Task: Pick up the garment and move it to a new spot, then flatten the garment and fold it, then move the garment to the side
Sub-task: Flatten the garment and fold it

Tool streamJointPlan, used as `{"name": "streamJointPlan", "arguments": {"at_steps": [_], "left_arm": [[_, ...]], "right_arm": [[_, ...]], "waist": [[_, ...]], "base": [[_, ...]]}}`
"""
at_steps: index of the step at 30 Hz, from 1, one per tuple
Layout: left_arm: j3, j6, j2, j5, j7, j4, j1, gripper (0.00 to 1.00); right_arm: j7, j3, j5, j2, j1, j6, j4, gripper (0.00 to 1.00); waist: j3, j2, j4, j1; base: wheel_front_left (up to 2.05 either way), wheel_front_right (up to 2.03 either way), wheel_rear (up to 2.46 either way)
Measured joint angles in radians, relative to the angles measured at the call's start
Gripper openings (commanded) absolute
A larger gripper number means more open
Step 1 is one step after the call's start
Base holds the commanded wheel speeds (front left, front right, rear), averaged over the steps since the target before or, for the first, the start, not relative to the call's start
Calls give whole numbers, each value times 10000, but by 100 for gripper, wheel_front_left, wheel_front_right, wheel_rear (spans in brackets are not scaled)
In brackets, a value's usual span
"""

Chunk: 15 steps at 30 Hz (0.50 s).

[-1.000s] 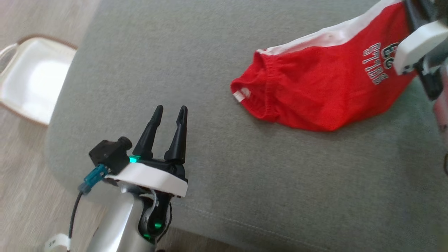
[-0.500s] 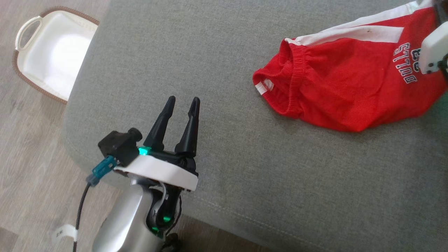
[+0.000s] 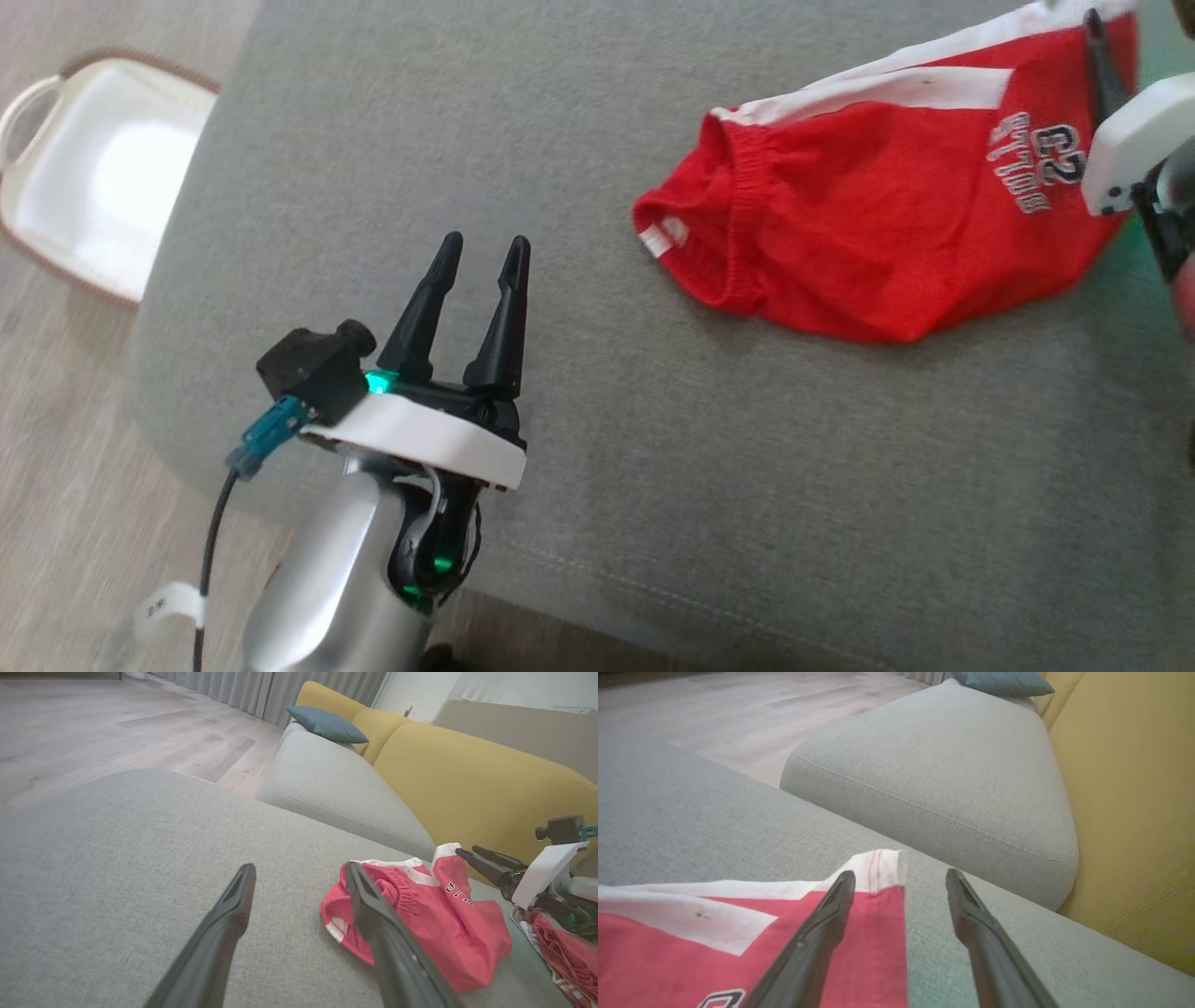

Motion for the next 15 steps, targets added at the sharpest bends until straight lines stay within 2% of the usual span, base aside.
{"name": "streamJointPlan", "arguments": {"at_steps": [3,8,15], "left_arm": [[111,-40,-2,138,0,69,24,100],[554,-102,-4,395,0,132,118,100],[989,-174,6,600,0,247,794,100]], "right_arm": [[-176,-244,127,222,30,0,13,100],[-372,-424,589,999,600,0,-575,100],[-374,-616,1618,1766,3083,0,-3068,100]], "waist": [[-246,0,-241,0],[-778,0,-754,0],[-1599,0,-1529,0]], "base": [[0,0,0],[0,0,0],[0,0,0]]}}
